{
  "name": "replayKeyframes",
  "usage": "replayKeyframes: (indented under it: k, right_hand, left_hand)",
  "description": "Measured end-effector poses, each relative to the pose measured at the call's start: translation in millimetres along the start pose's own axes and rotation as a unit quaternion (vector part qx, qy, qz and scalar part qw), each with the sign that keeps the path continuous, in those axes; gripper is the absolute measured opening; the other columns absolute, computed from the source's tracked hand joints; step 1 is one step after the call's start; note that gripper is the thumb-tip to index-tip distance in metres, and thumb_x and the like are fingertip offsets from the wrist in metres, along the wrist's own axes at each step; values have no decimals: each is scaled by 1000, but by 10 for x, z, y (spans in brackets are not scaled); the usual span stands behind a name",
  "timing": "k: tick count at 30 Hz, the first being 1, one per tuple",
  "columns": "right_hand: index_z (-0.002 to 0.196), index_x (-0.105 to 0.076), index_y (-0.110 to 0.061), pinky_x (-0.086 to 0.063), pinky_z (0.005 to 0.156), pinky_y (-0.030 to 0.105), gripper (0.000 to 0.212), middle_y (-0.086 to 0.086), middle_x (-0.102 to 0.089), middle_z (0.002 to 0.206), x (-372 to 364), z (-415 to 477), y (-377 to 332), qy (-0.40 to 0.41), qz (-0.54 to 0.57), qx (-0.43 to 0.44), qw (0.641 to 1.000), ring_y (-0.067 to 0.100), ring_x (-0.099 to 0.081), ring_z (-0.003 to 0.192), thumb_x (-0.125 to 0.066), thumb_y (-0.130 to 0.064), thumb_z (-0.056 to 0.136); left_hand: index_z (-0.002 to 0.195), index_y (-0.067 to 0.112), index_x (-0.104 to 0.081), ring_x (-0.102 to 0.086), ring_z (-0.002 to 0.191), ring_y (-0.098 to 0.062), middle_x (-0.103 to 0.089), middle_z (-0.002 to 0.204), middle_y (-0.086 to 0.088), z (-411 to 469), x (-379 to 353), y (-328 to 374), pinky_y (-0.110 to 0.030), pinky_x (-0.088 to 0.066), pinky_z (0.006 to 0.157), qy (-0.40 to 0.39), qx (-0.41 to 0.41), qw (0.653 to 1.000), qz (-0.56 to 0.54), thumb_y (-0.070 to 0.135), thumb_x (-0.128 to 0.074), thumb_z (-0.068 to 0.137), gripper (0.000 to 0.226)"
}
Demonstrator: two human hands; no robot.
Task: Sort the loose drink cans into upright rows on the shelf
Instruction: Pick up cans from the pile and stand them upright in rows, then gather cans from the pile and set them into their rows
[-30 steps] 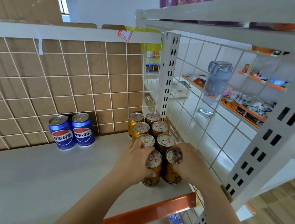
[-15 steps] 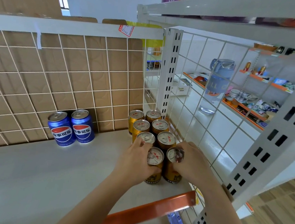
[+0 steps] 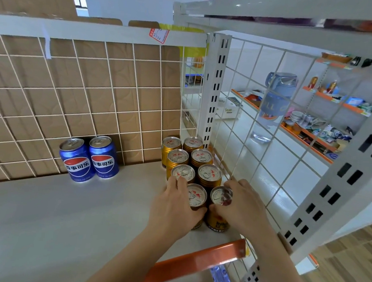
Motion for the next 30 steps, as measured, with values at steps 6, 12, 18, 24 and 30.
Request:
replayKeyframes:
  k: [6,12,18,24,30]
  right_hand:
    - [132,-40,-23,-35,99,32,66,0,-38,133,-60,-31,-48,9,1,-2,1000,22,-36,123,-65,-50,78]
    - [141,-31,-28,-24,111,40,63,-4,-18,152,-258,-124,-726,14,9,102,995,24,-16,140,-54,-51,86]
    - [148,-15,-26,-16,117,41,69,-1,-8,158,-813,-381,-1732,-90,-49,168,980,23,-8,145,-41,-56,91]
    - [145,-25,-23,-19,117,43,64,3,-14,156,-1349,-910,-2993,-125,-71,282,948,25,-13,144,-43,-53,92]
    - [141,-33,-22,-18,115,42,59,4,-18,154,-1894,-1710,-4377,-141,-73,376,913,26,-15,142,-43,-53,92]
  left_hand:
    - [136,24,-26,-43,123,-18,-39,131,4,-46,45,-131,-29,-42,90,-32,29,999,-32,70,-60,69,88]
    - [149,27,-6,-9,145,-20,-6,158,3,-282,326,-641,-40,-20,117,-21,63,998,23,65,-38,86,80]
    - [149,23,4,4,146,-26,7,159,-3,-817,786,-1585,-46,-1,117,30,164,978,122,62,-33,90,80]
    - [149,21,-3,-6,145,-28,-1,158,-5,-1752,1456,-2648,-46,-9,117,43,275,949,146,59,-33,92,75]
    - [148,21,-12,-17,142,-28,-9,156,-6,-2738,2127,-3649,-43,-18,115,54,344,922,169,58,-37,91,72]
Point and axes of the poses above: each hand's wrist, its own z-axis towards the middle knuckle, its own x-axis out of the back of the hand, y = z × x, the point moved 3 cm from there along z, towards the middle knuckle
